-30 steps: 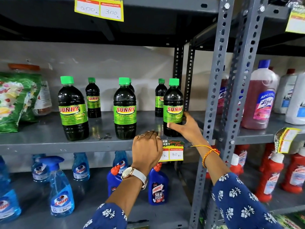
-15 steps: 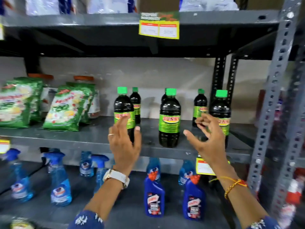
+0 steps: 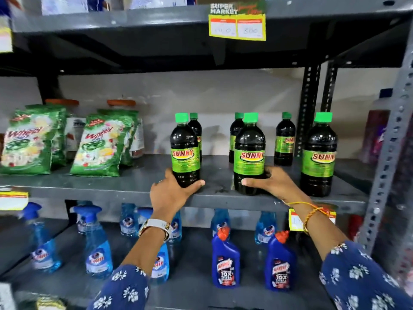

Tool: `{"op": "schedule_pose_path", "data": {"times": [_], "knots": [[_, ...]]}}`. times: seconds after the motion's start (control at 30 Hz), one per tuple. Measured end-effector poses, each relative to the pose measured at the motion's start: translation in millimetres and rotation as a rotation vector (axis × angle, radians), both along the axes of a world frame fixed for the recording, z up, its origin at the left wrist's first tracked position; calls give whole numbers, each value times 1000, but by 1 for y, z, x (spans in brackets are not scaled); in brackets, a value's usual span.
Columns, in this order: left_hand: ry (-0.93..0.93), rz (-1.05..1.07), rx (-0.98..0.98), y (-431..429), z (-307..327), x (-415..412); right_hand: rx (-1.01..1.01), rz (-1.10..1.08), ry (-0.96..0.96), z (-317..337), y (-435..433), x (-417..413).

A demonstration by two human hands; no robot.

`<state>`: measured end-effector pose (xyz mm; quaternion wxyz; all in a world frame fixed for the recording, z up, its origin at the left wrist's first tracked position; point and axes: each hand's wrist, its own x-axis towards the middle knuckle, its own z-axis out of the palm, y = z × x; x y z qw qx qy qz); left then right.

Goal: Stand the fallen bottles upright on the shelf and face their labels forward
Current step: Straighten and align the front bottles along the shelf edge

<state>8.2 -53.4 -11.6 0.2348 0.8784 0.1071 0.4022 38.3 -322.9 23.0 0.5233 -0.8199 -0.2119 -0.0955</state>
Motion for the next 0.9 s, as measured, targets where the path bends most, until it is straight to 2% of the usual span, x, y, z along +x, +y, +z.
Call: {"op": "schedule_pose_path", "data": {"times": [0.23, 0.63, 0.7, 0.73, 0.8, 0.87, 0.9], "knots": [[-22, 17, 4, 0, 0, 1, -72, -118, -74, -3, 3, -2], [2, -26, -7, -2, 1, -5, -99, -125, -97, 1, 4, -13], [-21, -70, -72, 1, 0, -7, -71, -121, -107, 2, 7, -20], [-79, -114, -137, 2, -2, -10, -7, -153, -147, 0, 5, -26], [-354, -168, -193, -3, -7, -22, 151, -307, -430, -3, -9, -42], [-706, -187, -69, -16, -8, -32, 199, -563, -824, -3, -37, -51], [-790, -245, -14, -24, -5, -34, 219, -637, -904, 0, -53, -50]]}}
